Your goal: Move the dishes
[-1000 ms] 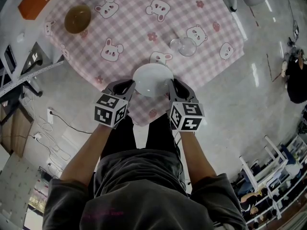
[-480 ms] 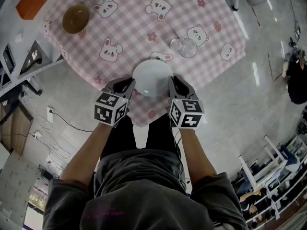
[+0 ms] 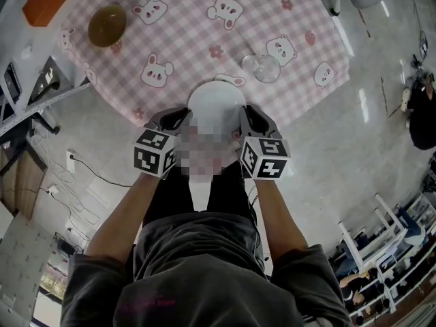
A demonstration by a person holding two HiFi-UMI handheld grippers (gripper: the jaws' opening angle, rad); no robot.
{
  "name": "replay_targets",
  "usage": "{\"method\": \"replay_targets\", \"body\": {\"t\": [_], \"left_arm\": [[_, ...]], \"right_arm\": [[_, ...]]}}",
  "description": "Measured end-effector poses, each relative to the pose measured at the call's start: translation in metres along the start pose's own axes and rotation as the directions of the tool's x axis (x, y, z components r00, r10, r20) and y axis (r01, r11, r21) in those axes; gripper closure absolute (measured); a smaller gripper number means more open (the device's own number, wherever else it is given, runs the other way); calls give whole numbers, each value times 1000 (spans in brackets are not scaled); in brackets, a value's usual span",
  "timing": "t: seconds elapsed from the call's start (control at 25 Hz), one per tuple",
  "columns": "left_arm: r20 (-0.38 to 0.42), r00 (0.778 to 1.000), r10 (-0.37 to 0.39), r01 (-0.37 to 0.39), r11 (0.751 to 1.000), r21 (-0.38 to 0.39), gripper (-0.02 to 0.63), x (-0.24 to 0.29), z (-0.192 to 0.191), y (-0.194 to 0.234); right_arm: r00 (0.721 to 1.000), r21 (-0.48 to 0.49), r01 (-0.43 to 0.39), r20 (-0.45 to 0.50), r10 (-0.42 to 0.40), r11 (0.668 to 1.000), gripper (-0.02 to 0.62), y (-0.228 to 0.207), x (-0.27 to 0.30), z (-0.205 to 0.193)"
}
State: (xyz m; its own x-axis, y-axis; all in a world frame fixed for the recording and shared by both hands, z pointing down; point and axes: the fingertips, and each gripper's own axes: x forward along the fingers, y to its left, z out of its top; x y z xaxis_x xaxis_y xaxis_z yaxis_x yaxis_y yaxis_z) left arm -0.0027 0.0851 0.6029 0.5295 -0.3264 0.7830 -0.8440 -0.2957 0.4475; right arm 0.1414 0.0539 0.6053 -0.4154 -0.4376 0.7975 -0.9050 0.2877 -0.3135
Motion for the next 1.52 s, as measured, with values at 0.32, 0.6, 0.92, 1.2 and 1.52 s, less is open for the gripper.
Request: {"method": "replay_targets", "body": {"t": [0.32, 0.6, 0.92, 1.2, 1.52], "left_arm": [[11, 1000, 13, -13, 1000, -7, 578, 1, 1, 1], [12, 1000, 25, -25, 1000, -4, 578, 2, 1, 1], [23, 999, 41, -41, 999, -3, 577, 2, 0, 1], [41, 997, 62, -62, 998, 6, 541, -7, 4, 4], [124, 988, 92, -103, 991, 89, 540, -37, 41, -6]], "right_arm": [[1000, -9, -1, -4, 1, 1000, 555, 0, 2, 2], [1000, -27, 2, -5, -2, 1000, 555, 0, 4, 1], [1000, -11, -2, -11, 2, 1000, 555, -1, 2, 0], [1000, -32, -4, 11, 5, 999, 555, -3, -6, 8], [996, -95, -63, 62, 69, 994, 555, 21, -37, 33]]}}
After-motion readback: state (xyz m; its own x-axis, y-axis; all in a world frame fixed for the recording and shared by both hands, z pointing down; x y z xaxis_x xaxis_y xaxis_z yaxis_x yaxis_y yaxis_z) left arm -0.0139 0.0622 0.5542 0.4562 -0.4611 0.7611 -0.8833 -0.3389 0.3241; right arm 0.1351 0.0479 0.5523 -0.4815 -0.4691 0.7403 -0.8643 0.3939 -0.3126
